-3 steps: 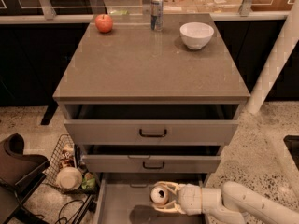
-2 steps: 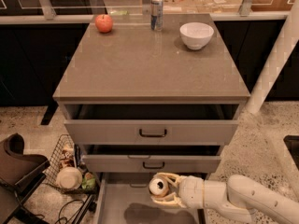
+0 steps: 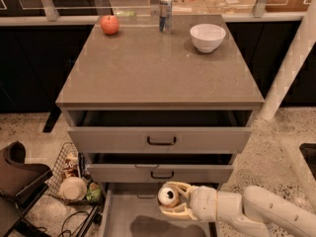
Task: Pick orange can from bottom drawer and place on counter
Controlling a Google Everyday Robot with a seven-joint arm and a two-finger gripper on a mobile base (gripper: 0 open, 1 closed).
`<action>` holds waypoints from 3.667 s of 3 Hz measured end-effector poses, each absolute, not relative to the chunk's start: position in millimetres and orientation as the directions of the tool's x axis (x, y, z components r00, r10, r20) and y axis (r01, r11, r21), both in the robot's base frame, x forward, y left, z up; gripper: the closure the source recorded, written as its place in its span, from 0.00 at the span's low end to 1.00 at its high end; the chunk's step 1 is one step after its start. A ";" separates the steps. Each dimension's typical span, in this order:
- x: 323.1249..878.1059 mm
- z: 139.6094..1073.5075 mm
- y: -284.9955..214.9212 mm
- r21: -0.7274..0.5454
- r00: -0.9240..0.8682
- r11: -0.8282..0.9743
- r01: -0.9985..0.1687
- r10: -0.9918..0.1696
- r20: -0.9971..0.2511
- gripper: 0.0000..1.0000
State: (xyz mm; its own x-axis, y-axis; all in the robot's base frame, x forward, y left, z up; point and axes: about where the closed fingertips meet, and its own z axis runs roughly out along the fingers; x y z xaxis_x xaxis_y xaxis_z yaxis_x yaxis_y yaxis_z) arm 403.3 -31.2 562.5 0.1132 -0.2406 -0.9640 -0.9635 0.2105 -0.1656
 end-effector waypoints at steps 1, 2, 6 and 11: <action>389.0 597.1 -28.5 -0.099 0.048 0.237 -0.966 -0.209 -0.977 1.00; 378.7 656.6 -36.0 -0.088 0.025 0.288 -0.953 -0.214 -0.977 1.00; 443.4 848.6 -67.9 -0.201 0.087 0.346 -0.917 -0.317 -0.944 1.00; 558.7 958.9 -110.4 -0.087 0.008 0.376 -0.922 -0.207 -0.978 1.00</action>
Offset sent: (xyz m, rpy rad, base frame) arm -0.0334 -0.0161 0.1352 0.0249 0.0881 -0.1301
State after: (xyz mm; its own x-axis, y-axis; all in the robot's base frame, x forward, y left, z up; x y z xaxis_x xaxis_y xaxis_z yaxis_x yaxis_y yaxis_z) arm 558.7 -110.4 958.9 0.0080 -0.2072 -0.9783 -0.9224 0.3762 -0.0872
